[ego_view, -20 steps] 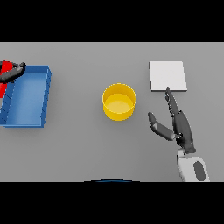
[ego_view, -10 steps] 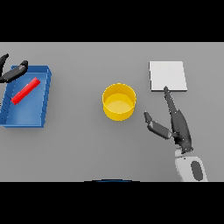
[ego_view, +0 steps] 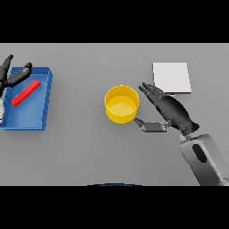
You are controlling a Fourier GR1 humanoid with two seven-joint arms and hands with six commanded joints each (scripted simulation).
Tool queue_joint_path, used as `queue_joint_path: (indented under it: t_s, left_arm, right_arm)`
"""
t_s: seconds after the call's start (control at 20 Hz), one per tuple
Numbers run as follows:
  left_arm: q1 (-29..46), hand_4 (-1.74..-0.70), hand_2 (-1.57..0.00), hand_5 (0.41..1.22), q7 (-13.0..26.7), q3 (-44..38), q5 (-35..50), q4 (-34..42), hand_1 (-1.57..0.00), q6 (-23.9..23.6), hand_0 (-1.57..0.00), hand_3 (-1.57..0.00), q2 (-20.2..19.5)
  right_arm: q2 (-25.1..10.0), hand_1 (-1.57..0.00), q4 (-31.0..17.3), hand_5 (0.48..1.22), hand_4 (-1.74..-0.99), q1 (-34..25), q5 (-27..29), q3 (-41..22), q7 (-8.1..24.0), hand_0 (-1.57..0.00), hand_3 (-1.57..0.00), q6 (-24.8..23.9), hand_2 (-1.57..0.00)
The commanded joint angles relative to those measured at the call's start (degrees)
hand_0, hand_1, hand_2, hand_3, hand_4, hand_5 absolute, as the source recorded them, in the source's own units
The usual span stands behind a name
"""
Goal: Pick up the red beaker and tilt it to pour out 1 green nut into yellow bowl. Pick up the yellow bowl and place it on the metallic measuring scale.
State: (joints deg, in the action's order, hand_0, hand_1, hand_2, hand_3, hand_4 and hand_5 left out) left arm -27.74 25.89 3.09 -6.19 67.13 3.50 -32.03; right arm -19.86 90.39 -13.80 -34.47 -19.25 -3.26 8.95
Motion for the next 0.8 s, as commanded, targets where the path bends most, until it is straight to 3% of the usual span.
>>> queue_joint_path:
  t_s: [0.0, 0.3, 0.45, 0.75]
  left_arm:
    - [0.33, -0.81, 0.00, 0.688, -0.07, -0.04, 0.25, 0.55, 0.00, 0.19, 0.00, 0.00, -0.06]
    - [1.00, -0.80, 0.00, 0.691, 0.01, -0.67, 0.82, 1.13, 0.00, 0.71, 0.00, 0.00, -0.76]
    - [0.39, -0.81, 0.00, 0.695, 0.08, -0.53, 0.54, 0.41, 0.00, 0.68, 0.00, 0.00, -0.52]
    - [0.58, -0.81, 0.00, 0.701, -1.11, -0.93, 0.61, -0.24, 0.00, 1.11, 0.00, 0.00, -1.07]
  right_arm:
    - [-1.35, 0.00, -0.26, 0.630, -1.150, -1.11, -1.83, -1.67, -0.85, 0.00, 0.00, 1.53, 0.00]
    - [-3.77, 0.00, -7.54, 0.643, -1.161, -11.38, -9.47, -9.40, -5.50, 0.00, 0.00, 6.67, 0.00]
    - [-3.43, 0.00, -11.87, 0.639, -1.154, -15.17, -11.22, -11.99, -8.49, 0.00, 0.00, 7.83, 0.00]
    - [-1.40, 0.00, -19.56, 0.663, -1.159, -22.11, -13.58, -16.79, -10.00, 0.00, 0.00, 13.22, 0.00]
